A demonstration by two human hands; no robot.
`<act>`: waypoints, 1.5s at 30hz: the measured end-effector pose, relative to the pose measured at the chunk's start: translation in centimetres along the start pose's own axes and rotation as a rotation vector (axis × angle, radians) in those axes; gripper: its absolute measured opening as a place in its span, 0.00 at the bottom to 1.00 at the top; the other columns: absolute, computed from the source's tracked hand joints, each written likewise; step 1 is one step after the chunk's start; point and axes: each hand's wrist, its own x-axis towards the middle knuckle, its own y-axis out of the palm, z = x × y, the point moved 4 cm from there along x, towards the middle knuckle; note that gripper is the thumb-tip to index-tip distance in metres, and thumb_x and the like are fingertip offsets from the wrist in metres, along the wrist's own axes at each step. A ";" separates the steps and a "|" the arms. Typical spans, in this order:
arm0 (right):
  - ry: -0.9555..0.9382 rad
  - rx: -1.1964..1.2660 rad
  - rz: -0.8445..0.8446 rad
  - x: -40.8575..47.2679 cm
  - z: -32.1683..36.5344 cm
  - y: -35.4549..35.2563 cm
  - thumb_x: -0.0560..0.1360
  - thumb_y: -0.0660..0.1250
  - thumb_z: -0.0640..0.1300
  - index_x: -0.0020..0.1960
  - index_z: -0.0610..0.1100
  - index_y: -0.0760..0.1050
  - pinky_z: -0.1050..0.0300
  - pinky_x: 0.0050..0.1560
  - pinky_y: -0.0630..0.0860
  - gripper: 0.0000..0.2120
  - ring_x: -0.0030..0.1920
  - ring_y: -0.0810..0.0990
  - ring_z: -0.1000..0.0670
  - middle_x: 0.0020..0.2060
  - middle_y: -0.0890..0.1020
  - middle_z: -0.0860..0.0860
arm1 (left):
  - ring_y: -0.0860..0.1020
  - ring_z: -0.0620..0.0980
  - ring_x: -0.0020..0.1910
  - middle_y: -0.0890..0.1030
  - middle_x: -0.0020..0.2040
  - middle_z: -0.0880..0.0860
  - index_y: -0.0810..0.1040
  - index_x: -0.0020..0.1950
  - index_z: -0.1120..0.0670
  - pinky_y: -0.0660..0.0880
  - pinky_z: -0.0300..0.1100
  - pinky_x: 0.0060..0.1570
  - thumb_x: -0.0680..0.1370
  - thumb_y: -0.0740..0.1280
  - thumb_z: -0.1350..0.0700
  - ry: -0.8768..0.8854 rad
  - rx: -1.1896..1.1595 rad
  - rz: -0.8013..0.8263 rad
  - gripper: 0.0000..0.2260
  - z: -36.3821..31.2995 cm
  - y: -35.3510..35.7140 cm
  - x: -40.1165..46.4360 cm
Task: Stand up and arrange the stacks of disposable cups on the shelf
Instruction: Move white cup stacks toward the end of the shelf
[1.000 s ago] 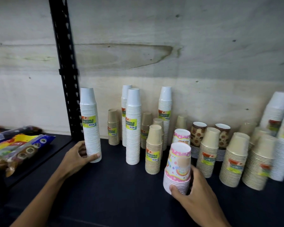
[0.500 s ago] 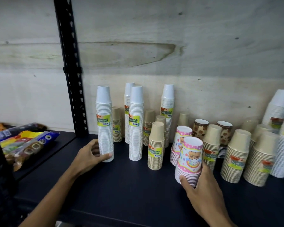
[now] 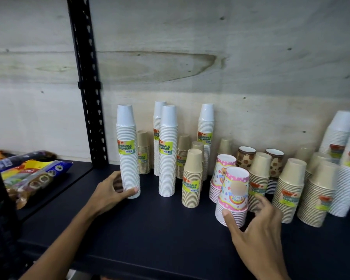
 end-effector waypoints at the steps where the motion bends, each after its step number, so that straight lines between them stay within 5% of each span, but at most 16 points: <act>1: -0.102 0.010 -0.089 -0.4 0.7 -0.4 0.66 0.76 0.55 0.67 0.40 0.64 0.39 0.58 0.74 0.38 0.59 0.71 0.38 0.58 0.69 0.38 | 0.81 0.41 0.54 0.81 0.57 0.45 0.72 0.67 0.48 0.76 0.33 0.53 0.65 0.79 0.44 -0.002 0.002 0.000 0.34 0.1 0.0 0.0; 4: -0.340 0.142 -0.176 -2.0 3.8 -0.7 0.67 0.69 0.58 0.56 0.43 0.69 0.51 0.56 0.70 0.25 0.52 0.71 0.45 0.52 0.71 0.45 | 0.81 0.39 0.53 0.81 0.56 0.43 0.71 0.66 0.47 0.76 0.30 0.51 0.65 0.79 0.44 -0.002 -0.001 0.000 0.32 -0.1 0.0 0.0; 9: -0.389 0.252 0.163 -4.1 8.9 3.6 0.72 0.66 0.58 0.54 0.59 0.68 0.75 0.50 0.67 0.14 0.49 0.72 0.65 0.48 0.69 0.63 | 0.81 0.36 0.52 0.81 0.56 0.42 0.71 0.65 0.45 0.76 0.28 0.49 0.66 0.80 0.49 -0.002 0.004 0.023 0.31 -0.1 -0.1 0.0; 11: -0.325 0.255 0.330 -4.3 10.3 6.0 0.74 0.66 0.59 0.60 0.61 0.65 0.72 0.55 0.69 0.17 0.55 0.71 0.65 0.54 0.66 0.67 | 0.81 0.34 0.53 0.81 0.56 0.42 0.70 0.63 0.44 0.76 0.28 0.49 0.66 0.81 0.51 -0.005 -0.007 0.039 0.30 0.0 -0.1 -0.1; 14: -0.192 0.206 0.491 -3.4 11.7 9.0 0.78 0.64 0.56 0.75 0.51 0.57 0.66 0.65 0.67 0.29 0.67 0.67 0.59 0.67 0.62 0.59 | 0.80 0.35 0.55 0.81 0.58 0.43 0.70 0.66 0.45 0.77 0.32 0.53 0.67 0.81 0.53 -0.008 -0.011 0.062 0.32 0.5 -0.1 0.1; 21: 0.018 0.139 0.458 -0.5 12.6 13.7 0.81 0.62 0.50 0.79 0.38 0.36 0.57 0.77 0.50 0.42 0.80 0.48 0.47 0.80 0.46 0.44 | 0.81 0.39 0.56 0.81 0.59 0.44 0.71 0.67 0.48 0.78 0.38 0.58 0.66 0.81 0.53 0.002 -0.022 0.052 0.33 0.8 -0.1 0.3; 28: 0.064 0.103 0.429 1.1 11.9 16.6 0.81 0.63 0.48 0.79 0.36 0.39 0.56 0.78 0.53 0.41 0.79 0.51 0.45 0.79 0.50 0.41 | 0.81 0.39 0.56 0.82 0.57 0.44 0.71 0.67 0.47 0.78 0.38 0.57 0.66 0.81 0.52 0.004 -0.004 0.038 0.33 0.7 0.0 0.4; 34: 0.079 0.125 0.356 2.5 11.4 17.6 0.79 0.65 0.46 0.77 0.40 0.54 0.53 0.65 0.71 0.33 0.68 0.72 0.44 0.68 0.71 0.44 | 0.80 0.35 0.54 0.81 0.56 0.42 0.69 0.64 0.42 0.77 0.30 0.51 0.67 0.80 0.54 -0.010 0.025 0.001 0.30 0.6 -0.4 0.3; 40: 0.059 0.122 0.373 2.4 11.3 17.6 0.79 0.65 0.46 0.77 0.43 0.54 0.52 0.63 0.73 0.32 0.67 0.74 0.45 0.68 0.72 0.46 | 0.80 0.38 0.53 0.80 0.56 0.43 0.69 0.66 0.45 0.75 0.27 0.48 0.68 0.80 0.56 -0.050 0.055 -0.093 0.31 1.3 -2.0 0.4; 45: 0.050 0.111 0.378 2.2 11.1 17.7 0.80 0.65 0.47 0.78 0.42 0.54 0.53 0.64 0.73 0.32 0.67 0.74 0.46 0.69 0.72 0.47 | 0.78 0.43 0.55 0.78 0.61 0.49 0.67 0.72 0.51 0.73 0.34 0.55 0.69 0.79 0.57 -0.110 0.069 -0.149 0.35 2.3 -3.5 0.6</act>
